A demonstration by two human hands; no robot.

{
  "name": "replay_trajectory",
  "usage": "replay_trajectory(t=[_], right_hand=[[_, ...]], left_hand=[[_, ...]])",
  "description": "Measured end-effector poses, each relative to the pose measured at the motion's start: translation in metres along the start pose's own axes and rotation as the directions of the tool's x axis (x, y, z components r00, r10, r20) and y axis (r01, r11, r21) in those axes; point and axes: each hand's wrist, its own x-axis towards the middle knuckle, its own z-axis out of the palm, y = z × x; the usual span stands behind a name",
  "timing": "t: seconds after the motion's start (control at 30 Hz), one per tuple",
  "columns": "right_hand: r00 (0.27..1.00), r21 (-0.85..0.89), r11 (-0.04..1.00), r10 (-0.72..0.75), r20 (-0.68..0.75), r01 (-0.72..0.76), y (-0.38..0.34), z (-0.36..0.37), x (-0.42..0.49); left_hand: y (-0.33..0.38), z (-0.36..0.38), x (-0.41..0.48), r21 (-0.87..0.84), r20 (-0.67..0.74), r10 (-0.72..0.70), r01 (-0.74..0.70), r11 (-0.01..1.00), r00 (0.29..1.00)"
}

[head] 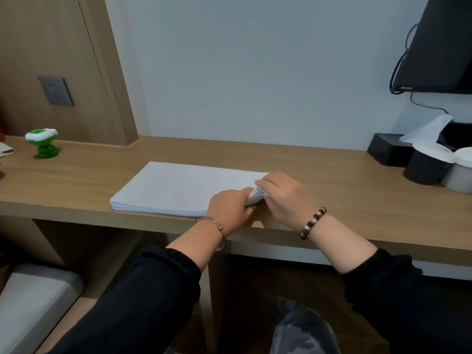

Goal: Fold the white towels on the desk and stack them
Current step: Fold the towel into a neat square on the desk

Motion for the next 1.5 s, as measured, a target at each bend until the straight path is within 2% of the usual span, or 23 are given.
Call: replay_trajectory(t=[0.1,0.17,0.2,0.27,0.33,0.37,0.47,0.57,0.63,0.7,0.8,0.87,0.9,0.97,1.03,1.07,1.13,1.17,1.2,1.23,1.3,1.37,1.5], right_hand=[[0.954,0.155,0.956,0.269,-0.134,-0.248,0.005,-0.005,0.013],[0.816,0.287,0.815,0.558,-0.151,-0.503,0.012,-0.009,0.02],[0.724,0.363,0.719,0.673,-0.151,-0.593,0.013,-0.011,0.023],[0.601,0.514,0.524,0.799,-0.021,-0.679,0.011,-0.012,0.031],[0.581,0.595,0.349,0.774,0.253,-0.724,0.002,-0.01,0.042],[0.596,0.589,0.327,0.726,0.344,-0.739,-0.002,-0.009,0.046],[0.666,0.491,0.477,0.659,0.348,-0.729,-0.008,-0.002,0.059],[0.632,0.479,0.526,0.771,0.08,-0.703,-0.007,0.004,0.067],[0.581,0.405,0.543,0.813,-0.034,-0.736,0.006,0.004,0.071],[0.659,0.148,0.661,0.749,-0.069,-0.736,0.03,0.003,0.068],[0.853,-0.24,0.822,0.518,-0.06,-0.516,0.065,0.003,0.052],[0.909,-0.351,0.873,0.4,0.114,-0.34,0.07,0.01,0.031],[0.897,-0.378,0.894,0.353,0.266,-0.24,0.067,0.017,0.02],[0.792,-0.317,0.938,0.299,0.533,-0.141,0.061,0.029,-0.002],[0.65,-0.153,0.947,0.307,0.695,-0.284,0.055,0.032,-0.012],[0.609,-0.096,0.925,0.318,0.726,-0.368,0.054,0.032,-0.014],[0.575,-0.059,0.897,0.33,0.749,-0.437,0.054,0.033,-0.012],[0.566,-0.058,0.896,0.326,0.757,-0.44,0.052,0.033,-0.01],[0.567,-0.046,0.898,0.315,0.761,-0.437,0.049,0.034,-0.007],[0.585,-0.011,0.89,0.31,0.75,-0.457,0.043,0.036,-0.005],[0.652,0.084,0.85,0.331,0.682,-0.519,0.032,0.04,-0.002],[0.708,0.089,0.87,0.332,0.623,-0.486,0.023,0.042,0.001],[0.75,0.028,0.913,0.318,0.58,-0.408,0.019,0.04,0.007]], left_hand=[[0.01,-0.023,0.023,-0.263,-0.07,-0.101,0.08,0.961,0.992],[0.016,-0.048,0.043,-0.472,-0.112,-0.211,0.134,0.871,0.971],[0.019,-0.061,0.054,-0.607,-0.113,-0.31,0.182,0.773,0.944],[0.025,-0.084,0.079,-0.888,0.016,-0.501,0.243,0.391,0.865],[0.033,-0.106,0.105,-0.98,0.193,-0.511,0.193,-0.053,0.837],[0.037,-0.117,0.117,-0.966,0.24,-0.481,0.161,-0.2,0.843],[0.049,-0.15,0.149,-0.86,0.313,-0.376,0.093,-0.501,0.872],[0.054,-0.172,0.159,-0.698,0.304,-0.28,0.013,-0.716,0.91],[0.048,-0.176,0.151,-0.631,0.25,-0.29,-0.071,-0.772,0.924],[0.031,-0.171,0.137,-0.6,0.205,-0.322,-0.141,-0.787,0.924],[-0.012,-0.141,0.103,-0.667,0.321,-0.461,-0.147,-0.73,0.828],[-0.041,-0.107,0.073,-0.772,0.443,-0.544,-0.005,-0.636,0.713],[-0.053,-0.09,0.057,-0.8,0.506,-0.554,0.12,-0.587,0.661],[-0.072,-0.062,0.029,-0.792,0.61,-0.56,0.401,-0.46,0.561],[-0.085,-0.045,0.012,-0.763,0.593,-0.614,0.607,-0.223,0.521],[-0.091,-0.039,0.008,-0.749,0.509,-0.668,0.662,-0.033,0.543],[-0.098,-0.037,0.001,-0.472,0.209,-0.689,0.689,0.55,0.694],[-0.099,-0.037,-0.001,-0.246,0.061,-0.596,0.591,0.769,0.801],[-0.098,-0.036,-0.003,-0.098,-0.048,-0.45,0.444,0.891,0.892],[-0.095,-0.035,-0.004,-0.041,-0.078,-0.304,0.301,0.953,0.95],[-0.089,-0.029,-0.006,-0.061,0.02,-0.108,0.109,0.992,0.994],[-0.087,-0.023,-0.007,-0.029,0.125,-0.074,0.078,0.996,0.989],[-0.092,-0.023,-0.005,0.05,0.096,-0.1,0.096,0.994,0.99]])
